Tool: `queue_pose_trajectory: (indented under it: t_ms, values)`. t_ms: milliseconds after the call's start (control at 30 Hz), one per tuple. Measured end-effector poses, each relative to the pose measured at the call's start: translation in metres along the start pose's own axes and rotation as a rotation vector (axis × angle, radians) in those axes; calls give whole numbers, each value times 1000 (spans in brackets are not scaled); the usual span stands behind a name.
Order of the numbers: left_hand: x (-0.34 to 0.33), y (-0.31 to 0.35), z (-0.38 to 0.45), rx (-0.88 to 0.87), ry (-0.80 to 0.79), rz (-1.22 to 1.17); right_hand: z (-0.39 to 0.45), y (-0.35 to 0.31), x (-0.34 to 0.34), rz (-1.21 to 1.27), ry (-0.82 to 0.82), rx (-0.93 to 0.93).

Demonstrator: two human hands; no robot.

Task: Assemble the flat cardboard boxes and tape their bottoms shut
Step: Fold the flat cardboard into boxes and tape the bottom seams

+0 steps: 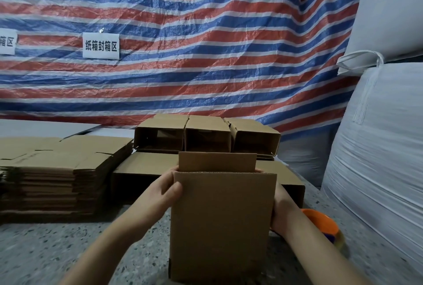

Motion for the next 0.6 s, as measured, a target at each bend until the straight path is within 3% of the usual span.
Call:
queue_pose_trajectory:
  t_ms: [267,600]
  values:
    - [2,-12,2,45,169,-83,-7,-3,-4,10,-95,149]
    - [6,-18,3,79,218,-176,-19,-9,-6,-21,-254,266]
Point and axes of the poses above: each hand's wrist, its own z-axis towards the middle knuckle, its own x-axis out of the back of the hand, y = z × x, the point moved 7 cm from there along z, towards the middle knuckle, and after that the axes turned 11 degrees about -z, right-handed, at the moved point
